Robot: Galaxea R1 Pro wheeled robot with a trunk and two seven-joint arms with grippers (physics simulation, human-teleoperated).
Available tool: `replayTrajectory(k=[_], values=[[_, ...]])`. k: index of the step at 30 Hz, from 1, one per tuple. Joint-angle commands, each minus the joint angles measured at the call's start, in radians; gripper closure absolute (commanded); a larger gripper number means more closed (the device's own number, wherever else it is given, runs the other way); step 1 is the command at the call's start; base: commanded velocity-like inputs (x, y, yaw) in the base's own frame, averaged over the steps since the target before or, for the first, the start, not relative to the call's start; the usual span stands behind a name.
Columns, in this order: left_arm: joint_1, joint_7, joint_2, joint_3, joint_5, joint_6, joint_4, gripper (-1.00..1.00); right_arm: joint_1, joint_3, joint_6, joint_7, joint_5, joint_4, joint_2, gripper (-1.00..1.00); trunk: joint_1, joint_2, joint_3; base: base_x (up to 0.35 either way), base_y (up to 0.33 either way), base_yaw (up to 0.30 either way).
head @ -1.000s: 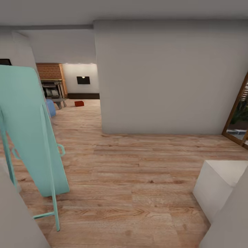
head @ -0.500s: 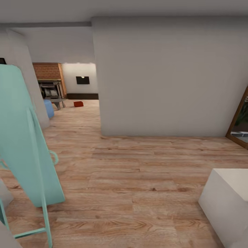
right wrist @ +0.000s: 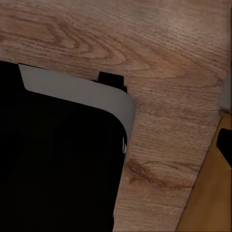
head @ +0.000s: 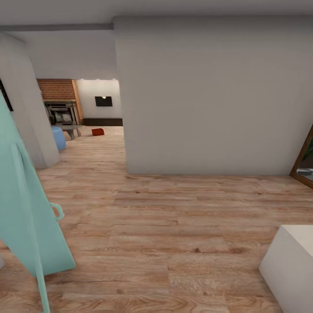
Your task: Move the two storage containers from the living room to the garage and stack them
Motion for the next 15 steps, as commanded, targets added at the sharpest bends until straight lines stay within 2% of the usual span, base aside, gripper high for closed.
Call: replayTrajectory(k=[1,15], values=[[0.0,0.001,0.0,0.002,0.002,-0.001,-0.001,-1.0,-0.001,0.008,-0.004,0.006,-0.011,0.003,0.001,-1.0,0.001,0.0,-0.001,0.32,0.0,0.0],[0.0,0.001,0.0,0.002,0.002,-0.001,-0.001,-1.0,-0.001,0.008,-0.004,0.006,-0.01,0.003,0.001,-1.0,0.001,0.0,-0.001,0.32,0.0,0.0]])
